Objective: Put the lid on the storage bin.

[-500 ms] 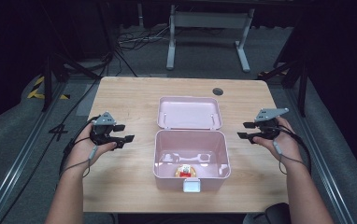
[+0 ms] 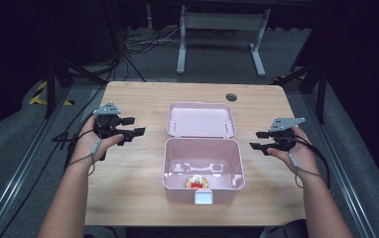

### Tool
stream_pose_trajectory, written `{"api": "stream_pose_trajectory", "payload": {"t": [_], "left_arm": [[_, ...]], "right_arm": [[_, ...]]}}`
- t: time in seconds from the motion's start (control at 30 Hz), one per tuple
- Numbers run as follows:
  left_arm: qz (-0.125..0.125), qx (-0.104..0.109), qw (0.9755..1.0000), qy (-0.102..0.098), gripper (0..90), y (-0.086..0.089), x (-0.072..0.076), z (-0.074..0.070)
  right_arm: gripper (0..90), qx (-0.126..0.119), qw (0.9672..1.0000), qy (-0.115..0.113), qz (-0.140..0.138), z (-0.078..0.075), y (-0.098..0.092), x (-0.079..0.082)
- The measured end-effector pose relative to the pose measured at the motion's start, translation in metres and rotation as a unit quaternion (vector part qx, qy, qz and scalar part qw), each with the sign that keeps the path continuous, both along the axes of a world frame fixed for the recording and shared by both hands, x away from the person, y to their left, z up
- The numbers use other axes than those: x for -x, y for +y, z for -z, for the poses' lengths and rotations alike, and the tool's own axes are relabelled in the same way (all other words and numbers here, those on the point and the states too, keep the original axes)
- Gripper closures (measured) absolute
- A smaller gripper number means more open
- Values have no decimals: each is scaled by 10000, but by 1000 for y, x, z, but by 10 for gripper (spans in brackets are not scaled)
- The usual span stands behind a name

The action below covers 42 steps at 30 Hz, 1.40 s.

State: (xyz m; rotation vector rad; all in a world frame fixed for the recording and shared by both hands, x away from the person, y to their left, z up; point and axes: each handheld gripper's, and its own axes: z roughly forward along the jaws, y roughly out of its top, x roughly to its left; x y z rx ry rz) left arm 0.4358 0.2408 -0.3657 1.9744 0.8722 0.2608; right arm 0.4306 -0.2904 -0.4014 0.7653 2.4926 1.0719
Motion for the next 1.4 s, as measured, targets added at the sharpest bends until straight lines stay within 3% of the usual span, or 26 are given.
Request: {"api": "stream_pose_trajectory", "payload": {"t": [0.5, 0.7, 0.8, 0.93, 1.07, 1.4], "left_arm": [[30, 70, 10000, -2, 353, -32, -40, -13], [-112, 37, 9997, 196, 354, -45, -60, -8], [-147, -35, 9997, 175, 354, -49, -68, -7], [-170, 124, 9995, 238, 354, -54, -77, -5], [-142, 55, 9996, 243, 352, -61, -88, -2], [-204, 70, 9985, 495, 345, -82, -112, 15]], "right_arm": [[488, -80, 10000, -54, 8, 2, 0, 8], [486, -94, 9999, -71, -5, 3, -1, 11], [485, -72, 9999, -82, -19, 4, -1, 11], [484, -58, 10000, -58, -19, 5, 0, 13], [483, -53, 10000, -35, -21, 6, -1, 15], [480, -8, 10000, -40, -41, 9, 0, 22]]}}
